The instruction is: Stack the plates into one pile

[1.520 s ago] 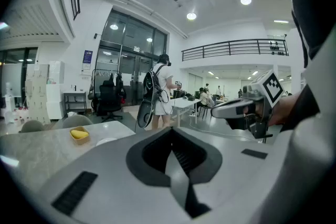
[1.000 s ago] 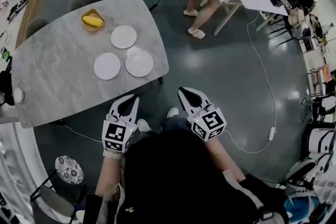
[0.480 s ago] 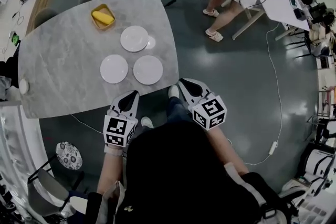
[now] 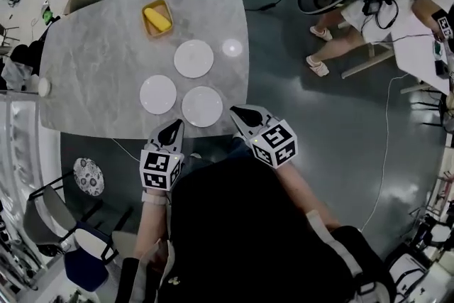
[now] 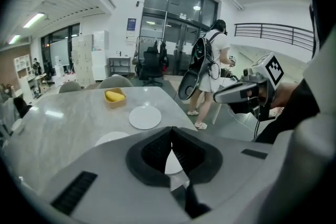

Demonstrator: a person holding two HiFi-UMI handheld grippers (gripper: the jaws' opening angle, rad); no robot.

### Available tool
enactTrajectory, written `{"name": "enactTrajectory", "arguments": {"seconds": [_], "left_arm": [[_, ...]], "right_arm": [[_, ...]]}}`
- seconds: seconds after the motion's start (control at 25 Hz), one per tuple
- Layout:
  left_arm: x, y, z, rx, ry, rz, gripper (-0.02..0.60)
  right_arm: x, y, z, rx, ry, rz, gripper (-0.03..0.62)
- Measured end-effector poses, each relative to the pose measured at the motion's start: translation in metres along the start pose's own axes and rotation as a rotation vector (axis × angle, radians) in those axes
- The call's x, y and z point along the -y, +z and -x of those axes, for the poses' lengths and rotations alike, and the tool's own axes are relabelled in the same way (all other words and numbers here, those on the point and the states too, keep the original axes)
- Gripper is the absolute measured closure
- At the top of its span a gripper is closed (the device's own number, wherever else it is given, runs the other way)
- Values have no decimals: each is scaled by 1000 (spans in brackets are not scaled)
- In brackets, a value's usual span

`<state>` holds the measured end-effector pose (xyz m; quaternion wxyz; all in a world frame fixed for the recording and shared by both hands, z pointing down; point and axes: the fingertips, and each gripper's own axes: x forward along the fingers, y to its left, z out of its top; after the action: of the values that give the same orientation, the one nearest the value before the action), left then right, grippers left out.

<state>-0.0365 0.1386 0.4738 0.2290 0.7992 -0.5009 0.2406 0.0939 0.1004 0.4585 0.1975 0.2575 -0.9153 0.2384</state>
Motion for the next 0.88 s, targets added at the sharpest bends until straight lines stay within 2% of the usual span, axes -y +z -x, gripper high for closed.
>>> {"name": "enactTrajectory", "arguments": {"seconds": [0.24,0.36,0.68,0.88], "left_arm": [[-3,-1,-25,-50,143,65,572],[-7,-7,-35,-85,175,78,572],[-28,-37,-56,-172,163,143,571],[-46,-57,-71,-240,115,117,568]], "right_arm": [[26,-16,-17,-92,115,60,576],[32,-28,-29,-137,151,67,576],[35,-62,-64,-248,172,76,576],[38,-86,-90,-325,152,88,576]]}}
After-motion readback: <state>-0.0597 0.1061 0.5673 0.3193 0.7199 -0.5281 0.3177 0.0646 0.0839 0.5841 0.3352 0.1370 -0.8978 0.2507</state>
